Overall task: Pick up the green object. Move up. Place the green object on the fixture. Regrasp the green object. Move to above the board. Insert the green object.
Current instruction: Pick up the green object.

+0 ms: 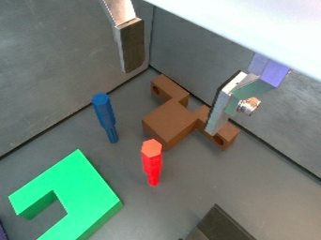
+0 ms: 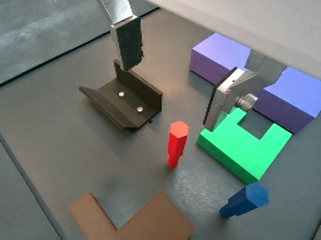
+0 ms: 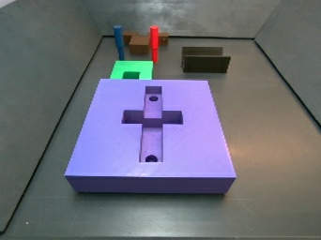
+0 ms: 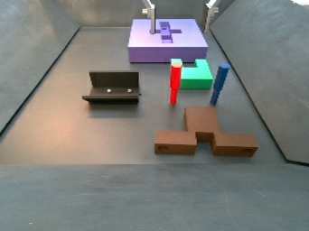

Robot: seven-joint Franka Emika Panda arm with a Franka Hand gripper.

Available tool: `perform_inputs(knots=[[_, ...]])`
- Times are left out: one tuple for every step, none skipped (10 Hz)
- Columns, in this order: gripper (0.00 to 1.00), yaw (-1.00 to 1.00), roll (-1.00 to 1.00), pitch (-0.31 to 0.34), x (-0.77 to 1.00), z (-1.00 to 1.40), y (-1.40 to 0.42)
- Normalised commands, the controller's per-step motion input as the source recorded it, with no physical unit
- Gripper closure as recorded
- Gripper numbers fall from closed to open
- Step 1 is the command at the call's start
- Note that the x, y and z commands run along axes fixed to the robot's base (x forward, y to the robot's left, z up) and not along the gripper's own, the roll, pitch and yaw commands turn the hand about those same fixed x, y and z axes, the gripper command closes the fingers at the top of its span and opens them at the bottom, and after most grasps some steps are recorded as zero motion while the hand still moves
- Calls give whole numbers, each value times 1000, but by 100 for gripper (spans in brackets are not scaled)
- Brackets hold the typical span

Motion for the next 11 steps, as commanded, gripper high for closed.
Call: perform_inputs(knots=[[0,0,0,0,0,-6,-46],[0,0,19,20,71,0,-63],[0,-3,-31,-51,0,-289,-226],[0,-54,156,-120,-111,-191,-1000],[0,-17,30,-206,-160,-171,-1000],[0,26,4,-220,-97,-306,-1000],[0,74,0,-180,-74,-323,-1000],[0,126,0,-179,-66,-351,-1000],[0,223,73,-223,-157,-409,-977],[0,246,76,-174,0,-414,-863],[0,240,0,-154,0,-446,-680]])
